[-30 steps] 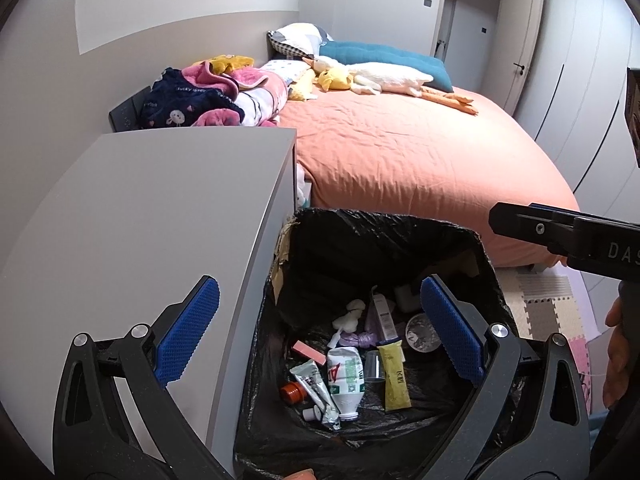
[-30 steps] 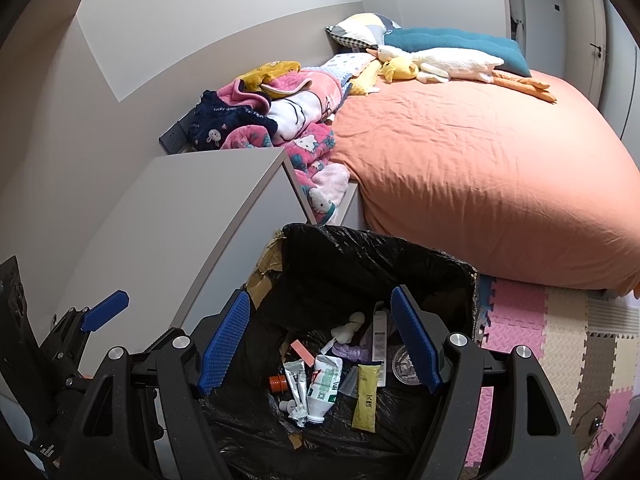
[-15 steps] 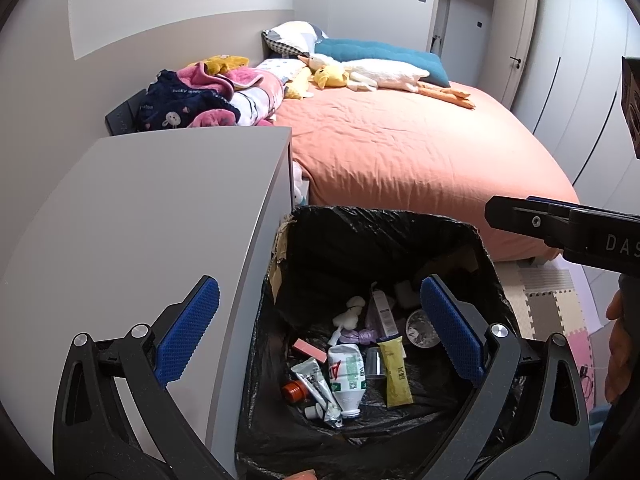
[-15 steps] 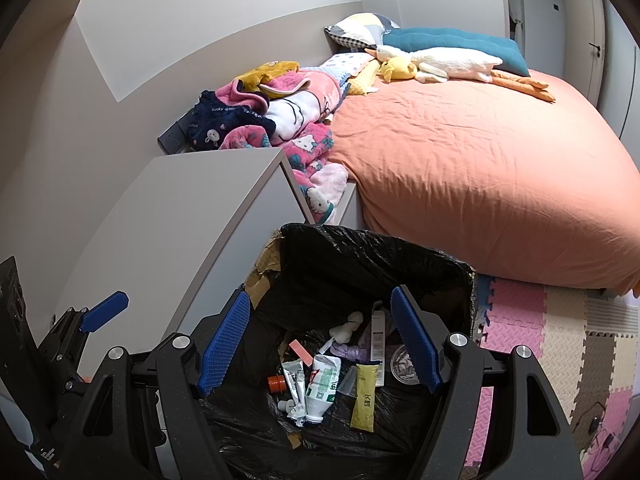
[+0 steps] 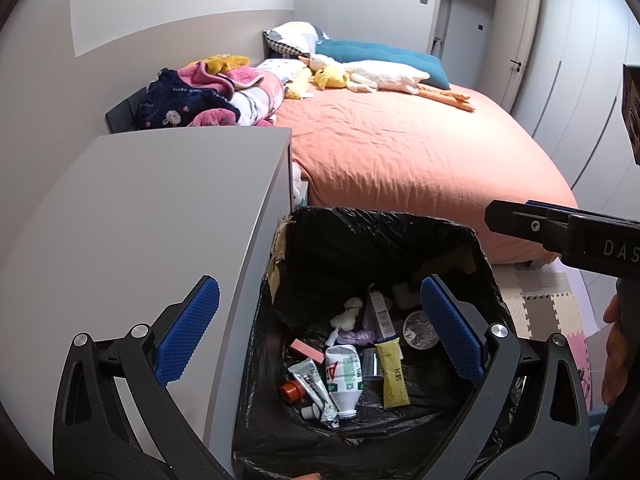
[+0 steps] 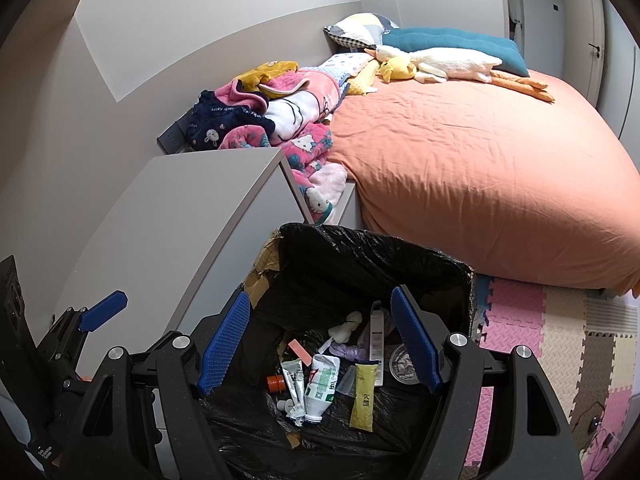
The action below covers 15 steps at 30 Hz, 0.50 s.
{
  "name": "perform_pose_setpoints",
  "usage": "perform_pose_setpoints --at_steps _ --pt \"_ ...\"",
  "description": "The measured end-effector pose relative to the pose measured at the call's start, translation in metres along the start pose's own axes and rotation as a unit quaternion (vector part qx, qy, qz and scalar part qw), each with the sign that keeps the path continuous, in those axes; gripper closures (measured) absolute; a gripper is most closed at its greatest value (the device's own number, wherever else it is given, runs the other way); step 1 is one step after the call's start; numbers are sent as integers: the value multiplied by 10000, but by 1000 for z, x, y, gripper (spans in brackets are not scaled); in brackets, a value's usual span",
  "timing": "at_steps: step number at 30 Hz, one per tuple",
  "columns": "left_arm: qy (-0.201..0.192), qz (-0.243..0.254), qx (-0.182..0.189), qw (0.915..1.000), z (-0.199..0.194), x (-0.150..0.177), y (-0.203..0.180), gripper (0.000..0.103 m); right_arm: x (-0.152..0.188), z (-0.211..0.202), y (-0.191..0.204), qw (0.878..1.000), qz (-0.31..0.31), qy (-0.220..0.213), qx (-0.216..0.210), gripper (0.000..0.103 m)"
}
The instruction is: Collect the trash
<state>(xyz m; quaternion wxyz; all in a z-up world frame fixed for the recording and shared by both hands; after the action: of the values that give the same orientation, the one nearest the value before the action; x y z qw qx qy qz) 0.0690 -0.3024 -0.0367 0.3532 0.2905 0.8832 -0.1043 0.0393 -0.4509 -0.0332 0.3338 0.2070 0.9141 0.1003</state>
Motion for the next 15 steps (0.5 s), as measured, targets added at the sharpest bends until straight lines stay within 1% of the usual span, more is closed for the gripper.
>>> perform_pose_setpoints --at_steps 4,15 --pt "4 -121 58 9999 2 0 2 6 0 0 0 10000 6 -4 5 29" --pt "46 44 -20 10000 3 1 -5 6 0 -1 -3 10000 -10 -10 -7 29"
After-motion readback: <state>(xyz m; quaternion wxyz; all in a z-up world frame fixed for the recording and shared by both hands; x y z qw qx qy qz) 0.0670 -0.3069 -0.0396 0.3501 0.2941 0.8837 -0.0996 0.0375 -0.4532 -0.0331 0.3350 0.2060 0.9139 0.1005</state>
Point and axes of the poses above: each gripper's, at about its wrist camera, not at the fingertips, and z roughly the way its jaws point, y to its left, x to its underside, the point moved 9 cm from there along z, roughly the way its jaws point, and after that the axes turned 6 degrees about z, right-handed, at the moved point
